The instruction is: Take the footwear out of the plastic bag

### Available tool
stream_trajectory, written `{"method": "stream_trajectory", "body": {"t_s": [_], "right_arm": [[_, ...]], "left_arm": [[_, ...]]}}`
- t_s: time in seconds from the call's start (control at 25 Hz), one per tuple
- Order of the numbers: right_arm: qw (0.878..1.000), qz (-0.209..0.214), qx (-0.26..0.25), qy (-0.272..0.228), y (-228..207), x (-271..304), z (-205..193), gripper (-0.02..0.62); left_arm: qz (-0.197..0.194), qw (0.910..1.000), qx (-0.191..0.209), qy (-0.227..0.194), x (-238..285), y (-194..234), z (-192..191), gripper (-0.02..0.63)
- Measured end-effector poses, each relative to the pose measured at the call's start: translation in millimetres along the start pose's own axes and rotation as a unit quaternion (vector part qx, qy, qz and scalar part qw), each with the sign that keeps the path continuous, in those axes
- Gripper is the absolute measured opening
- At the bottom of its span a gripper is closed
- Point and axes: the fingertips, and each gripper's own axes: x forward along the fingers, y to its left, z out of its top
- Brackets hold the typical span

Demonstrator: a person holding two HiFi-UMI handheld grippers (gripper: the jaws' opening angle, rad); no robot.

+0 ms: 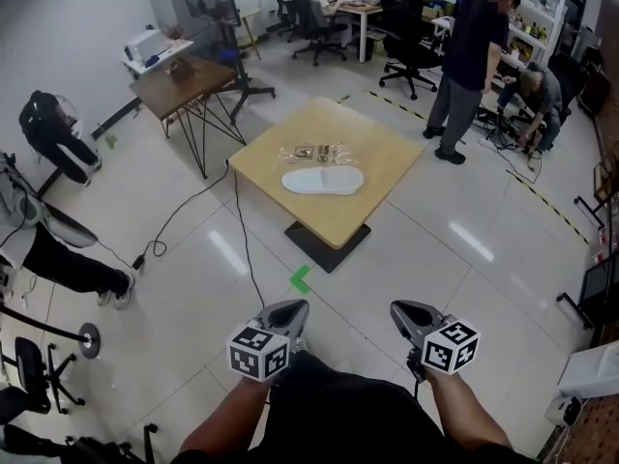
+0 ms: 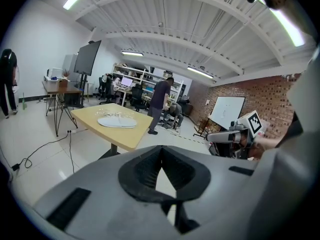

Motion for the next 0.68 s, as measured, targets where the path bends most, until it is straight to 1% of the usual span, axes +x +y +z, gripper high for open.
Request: {"method": "stream_trajectory", "body": {"t_s": [0.28,0.68], "right_arm": [[1.0,-0.005,0.01,-0.007,-7.0,-3.9,-6.1,0.0],[1.0,-0.004,0.011,-0.02,-12.3,-5.6,0.9,0.0]], "left_arm": [[0.0,1.0,0.009,-0.002,2.0,-2.4,1.1,0.006],[-0.001,0.9998,0.019,-0.006,7.7,-4.6,11.1,0.006]]}}
